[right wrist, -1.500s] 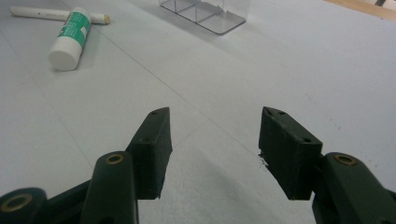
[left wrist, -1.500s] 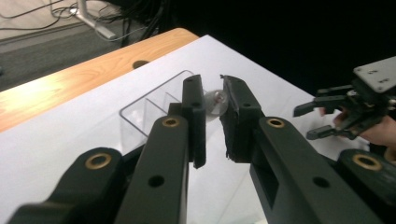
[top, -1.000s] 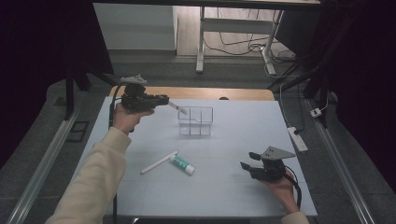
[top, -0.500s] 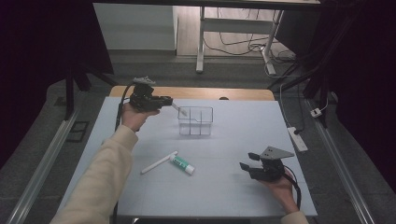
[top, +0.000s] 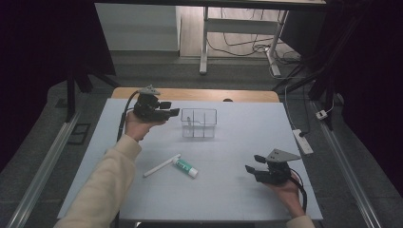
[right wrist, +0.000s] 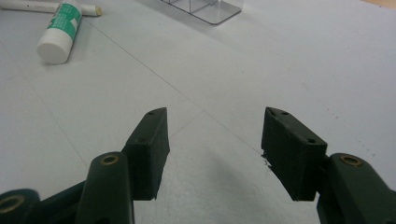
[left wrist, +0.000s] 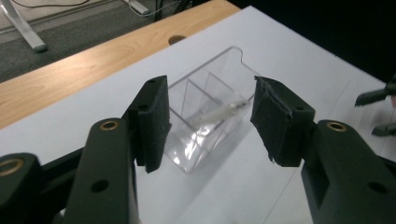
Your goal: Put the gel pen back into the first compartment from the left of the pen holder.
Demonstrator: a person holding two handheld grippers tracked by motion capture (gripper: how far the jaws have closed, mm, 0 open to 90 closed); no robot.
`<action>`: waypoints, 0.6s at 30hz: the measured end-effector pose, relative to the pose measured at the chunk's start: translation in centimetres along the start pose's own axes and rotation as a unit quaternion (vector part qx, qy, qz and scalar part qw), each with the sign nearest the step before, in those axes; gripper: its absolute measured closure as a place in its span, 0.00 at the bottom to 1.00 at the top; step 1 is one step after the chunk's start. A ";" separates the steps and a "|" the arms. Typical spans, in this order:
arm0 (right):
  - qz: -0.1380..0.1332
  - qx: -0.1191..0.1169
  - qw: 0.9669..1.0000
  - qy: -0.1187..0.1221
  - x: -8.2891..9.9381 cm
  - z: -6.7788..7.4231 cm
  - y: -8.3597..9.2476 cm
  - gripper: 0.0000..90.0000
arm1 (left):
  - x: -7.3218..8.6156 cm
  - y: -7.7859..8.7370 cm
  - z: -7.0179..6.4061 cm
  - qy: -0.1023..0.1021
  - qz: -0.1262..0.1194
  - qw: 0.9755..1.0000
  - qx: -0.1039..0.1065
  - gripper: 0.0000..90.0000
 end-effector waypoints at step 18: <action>0.000 0.004 1.000 0.004 0.0 0.1 0.0 0.45 | 3.8 2.9 -1.7 -0.043 0.035 0.998 0.002 0.52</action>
Point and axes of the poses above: each handheld gripper's, and its own axes: y roughly backward along the jaws, x roughly out of its underside, z roughly to its left, the point moved 4 cm from there along -y, roughly forward along the jaws, and after that the axes turned 12 degrees about -z, right-handed, at the moved point
